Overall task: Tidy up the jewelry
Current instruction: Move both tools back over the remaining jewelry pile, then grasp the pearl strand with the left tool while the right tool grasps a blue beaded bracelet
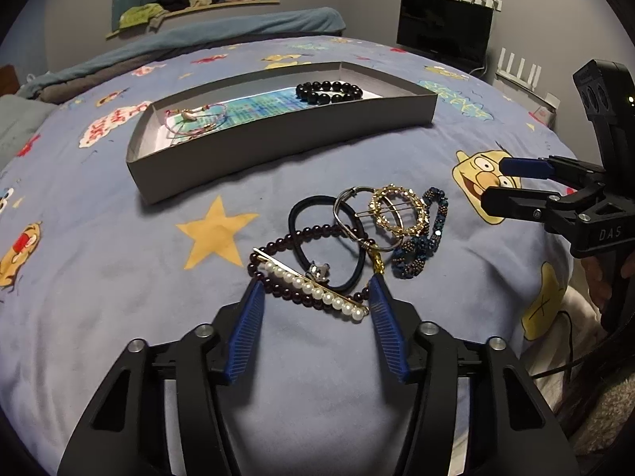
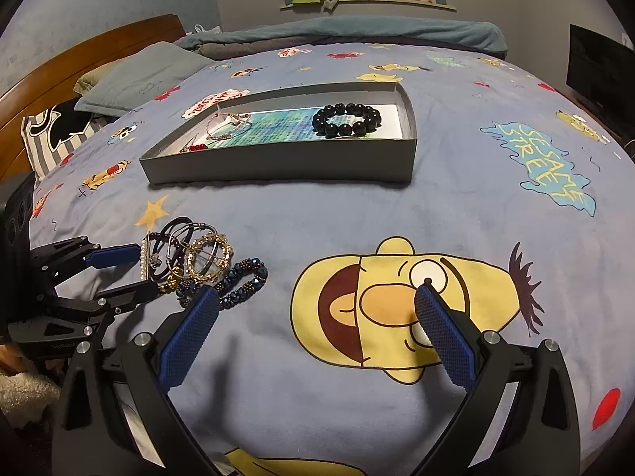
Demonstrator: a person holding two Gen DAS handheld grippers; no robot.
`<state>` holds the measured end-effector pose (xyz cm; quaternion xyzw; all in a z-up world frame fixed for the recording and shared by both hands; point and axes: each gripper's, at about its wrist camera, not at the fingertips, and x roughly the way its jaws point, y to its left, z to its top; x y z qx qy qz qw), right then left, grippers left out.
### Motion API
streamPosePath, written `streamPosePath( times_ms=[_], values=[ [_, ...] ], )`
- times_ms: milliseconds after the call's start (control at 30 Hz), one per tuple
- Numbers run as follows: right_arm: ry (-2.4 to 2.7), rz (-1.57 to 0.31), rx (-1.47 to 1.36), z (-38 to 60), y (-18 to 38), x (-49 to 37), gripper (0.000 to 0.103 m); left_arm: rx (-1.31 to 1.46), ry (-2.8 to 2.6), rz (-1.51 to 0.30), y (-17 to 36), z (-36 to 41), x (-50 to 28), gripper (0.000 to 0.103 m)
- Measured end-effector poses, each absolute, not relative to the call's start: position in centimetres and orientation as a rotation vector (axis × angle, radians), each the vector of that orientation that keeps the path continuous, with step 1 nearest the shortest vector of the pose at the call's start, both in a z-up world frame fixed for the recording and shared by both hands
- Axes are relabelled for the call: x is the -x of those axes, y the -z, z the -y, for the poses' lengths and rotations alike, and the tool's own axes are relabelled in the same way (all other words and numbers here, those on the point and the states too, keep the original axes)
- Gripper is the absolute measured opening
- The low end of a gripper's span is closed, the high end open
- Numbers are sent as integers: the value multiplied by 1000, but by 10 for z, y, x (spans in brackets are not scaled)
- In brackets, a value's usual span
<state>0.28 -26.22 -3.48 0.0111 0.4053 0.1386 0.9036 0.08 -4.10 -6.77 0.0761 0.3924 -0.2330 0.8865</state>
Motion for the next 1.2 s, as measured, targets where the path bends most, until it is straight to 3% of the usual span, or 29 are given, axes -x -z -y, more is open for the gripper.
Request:
streamPosePath(
  times_ms=[133, 400, 767, 833, 933, 1200],
  values=[
    [-291, -844, -17, 261, 37, -3, 97, -146, 480, -823, 65, 35, -6, 39],
    [-289, -858, -7, 257, 40, -6, 90, -131, 484, -838, 64, 24, -4, 29],
    [-298, -862, 11, 250, 41, -5, 87, -149, 509, -787, 55, 29, -5, 25],
    [-301, -866, 13, 249, 42, -5, 80, -165, 512, -796, 58, 32, -7, 15],
    [-308, -875, 8, 247, 44, -6, 74, -172, 506, -799, 60, 34, -9, 9],
    [-341, -880, 2, 237, 44, -13, 48, -165, 503, -779, 54, 29, -9, 8]
  ],
)
